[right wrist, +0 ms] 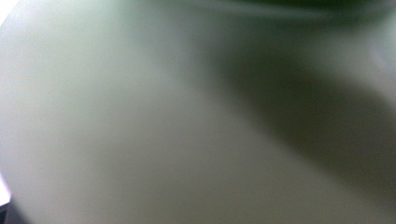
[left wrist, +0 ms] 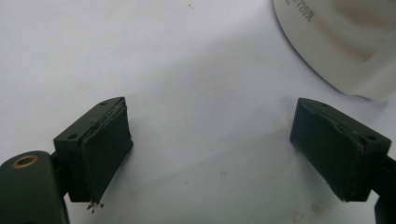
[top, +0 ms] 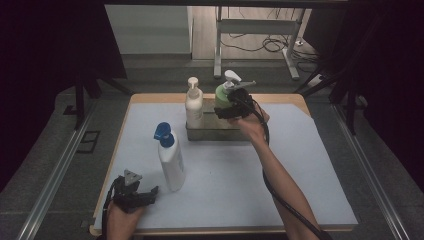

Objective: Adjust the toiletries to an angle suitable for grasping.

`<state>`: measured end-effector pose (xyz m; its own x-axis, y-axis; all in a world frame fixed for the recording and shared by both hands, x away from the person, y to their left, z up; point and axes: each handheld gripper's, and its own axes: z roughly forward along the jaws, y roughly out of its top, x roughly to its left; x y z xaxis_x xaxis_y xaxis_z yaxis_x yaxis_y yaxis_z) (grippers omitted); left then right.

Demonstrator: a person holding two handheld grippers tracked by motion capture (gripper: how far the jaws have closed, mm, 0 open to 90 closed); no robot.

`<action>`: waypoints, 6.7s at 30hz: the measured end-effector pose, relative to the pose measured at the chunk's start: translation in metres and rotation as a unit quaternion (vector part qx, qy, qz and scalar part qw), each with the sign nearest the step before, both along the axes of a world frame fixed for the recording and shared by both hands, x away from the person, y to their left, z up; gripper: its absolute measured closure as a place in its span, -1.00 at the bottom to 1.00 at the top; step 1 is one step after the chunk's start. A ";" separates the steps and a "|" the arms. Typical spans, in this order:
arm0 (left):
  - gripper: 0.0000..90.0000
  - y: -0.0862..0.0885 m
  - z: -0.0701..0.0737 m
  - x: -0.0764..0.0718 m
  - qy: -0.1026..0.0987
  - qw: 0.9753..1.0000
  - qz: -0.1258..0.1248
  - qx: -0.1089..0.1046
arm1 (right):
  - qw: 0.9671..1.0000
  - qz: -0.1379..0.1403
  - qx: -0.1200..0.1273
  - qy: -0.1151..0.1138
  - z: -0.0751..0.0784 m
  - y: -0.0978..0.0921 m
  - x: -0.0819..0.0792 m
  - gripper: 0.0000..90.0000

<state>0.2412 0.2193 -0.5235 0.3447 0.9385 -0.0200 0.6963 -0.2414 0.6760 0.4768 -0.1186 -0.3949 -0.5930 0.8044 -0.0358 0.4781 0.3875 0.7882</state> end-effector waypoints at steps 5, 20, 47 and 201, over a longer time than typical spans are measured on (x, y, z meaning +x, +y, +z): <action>-0.73 0.000 0.000 0.000 0.000 1.000 0.000 0.000 | 1.000 -0.003 0.000 0.008 -0.007 -0.001 0.001 -0.73; -0.73 0.000 0.000 0.000 0.000 1.000 0.000 0.000 | 1.000 -0.007 -0.007 0.029 -0.025 -0.003 0.003 -0.73; -0.73 0.000 0.000 0.000 -0.001 1.000 0.000 0.001 | 0.999 0.001 0.015 0.038 -0.027 -0.010 0.004 -0.79; -0.73 0.000 0.000 0.000 0.000 1.000 0.000 0.001 | 0.997 -0.032 -0.023 0.064 -0.059 -0.014 -0.001 0.63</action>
<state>0.2413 0.2192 -0.5235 0.3450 0.9384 -0.0179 0.6959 -0.2430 0.6757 0.4756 -0.1323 -0.4540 -0.5434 0.8394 -0.0008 0.5983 0.3880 0.7011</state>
